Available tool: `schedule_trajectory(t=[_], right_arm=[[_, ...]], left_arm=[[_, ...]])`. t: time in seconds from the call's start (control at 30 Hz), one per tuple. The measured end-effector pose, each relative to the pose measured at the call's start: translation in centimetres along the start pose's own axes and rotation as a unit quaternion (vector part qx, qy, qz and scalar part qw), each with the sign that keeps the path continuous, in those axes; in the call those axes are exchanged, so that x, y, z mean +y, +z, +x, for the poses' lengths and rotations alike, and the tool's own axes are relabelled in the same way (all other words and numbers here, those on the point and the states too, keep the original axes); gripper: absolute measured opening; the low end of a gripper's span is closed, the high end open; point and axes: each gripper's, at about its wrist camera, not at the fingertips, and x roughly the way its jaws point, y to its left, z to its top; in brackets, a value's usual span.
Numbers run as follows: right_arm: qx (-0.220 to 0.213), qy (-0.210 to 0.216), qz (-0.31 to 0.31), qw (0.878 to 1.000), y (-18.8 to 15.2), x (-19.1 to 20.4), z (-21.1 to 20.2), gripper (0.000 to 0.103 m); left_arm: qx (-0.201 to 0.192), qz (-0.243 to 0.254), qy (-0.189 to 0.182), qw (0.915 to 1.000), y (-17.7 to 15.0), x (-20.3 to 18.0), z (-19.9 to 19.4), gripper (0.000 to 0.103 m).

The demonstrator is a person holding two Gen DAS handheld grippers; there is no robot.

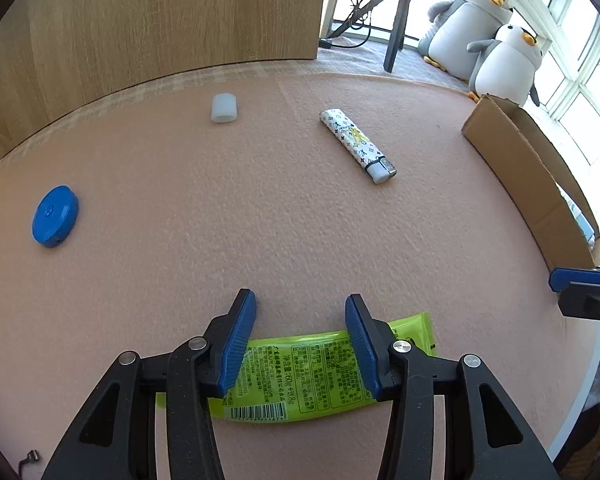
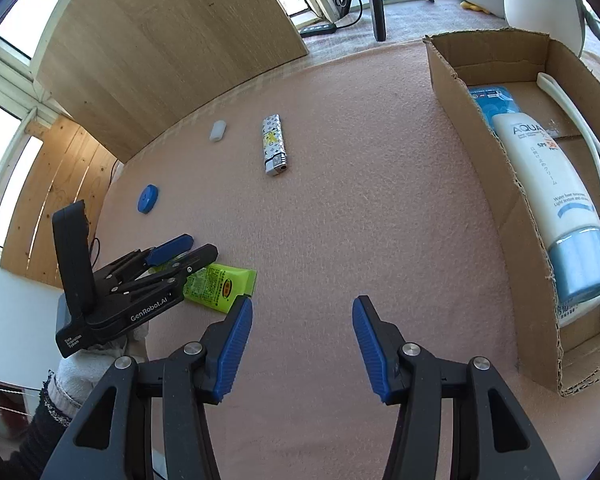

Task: Organize objects
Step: 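Move the left gripper down onto the green tube and close on it, then lift the green tube with the left gripper while the right gripper grasps it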

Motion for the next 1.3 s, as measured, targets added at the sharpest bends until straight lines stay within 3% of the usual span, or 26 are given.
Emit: schedule_trajectory(t=[0.1, 0.27, 0.43, 0.53, 0.9, 1.1, 1.3], right_arm=[[0.003, 0.005, -0.005, 1.0, -0.2, 0.5, 0.2, 0.048], [0.011, 0.018, -0.033, 0.999, -1.0, 2.1, 0.3, 0.048], [0.036, 0.032, -0.054, 0.997, -2.4, 3.6, 1.4, 0.048], [0.053, 0.041, -0.059, 0.996, -3.2, 4.3, 2.3, 0.048], [0.069, 0.045, -0.037, 0.996, -3.5, 3.9, 4.3, 0.049], [0.073, 0.046, -0.02, 0.996, -3.6, 3.2, 4.9, 0.049], [0.059, 0.041, -0.002, 0.997, -3.9, 1.9, 4.0, 0.049]], left_arm=[[0.01, -0.011, -0.013, 0.9998, -0.9, -0.2, -0.9, 0.052], [-0.016, -0.063, 0.008, 0.9978, -1.0, 3.2, -3.5, 0.052], [0.015, -0.072, -0.003, 0.9973, -1.7, 5.9, -3.3, 0.052], [0.033, -0.074, -0.032, 0.9962, -2.6, 5.9, -2.8, 0.052], [0.057, -0.079, -0.112, 0.9889, -8.3, 0.8, -4.4, 0.052], [0.079, -0.033, -0.154, 0.9843, -10.2, -4.6, -4.5, 0.052], [0.077, -0.018, -0.154, 0.985, -9.7, -6.4, -4.4, 0.052]])
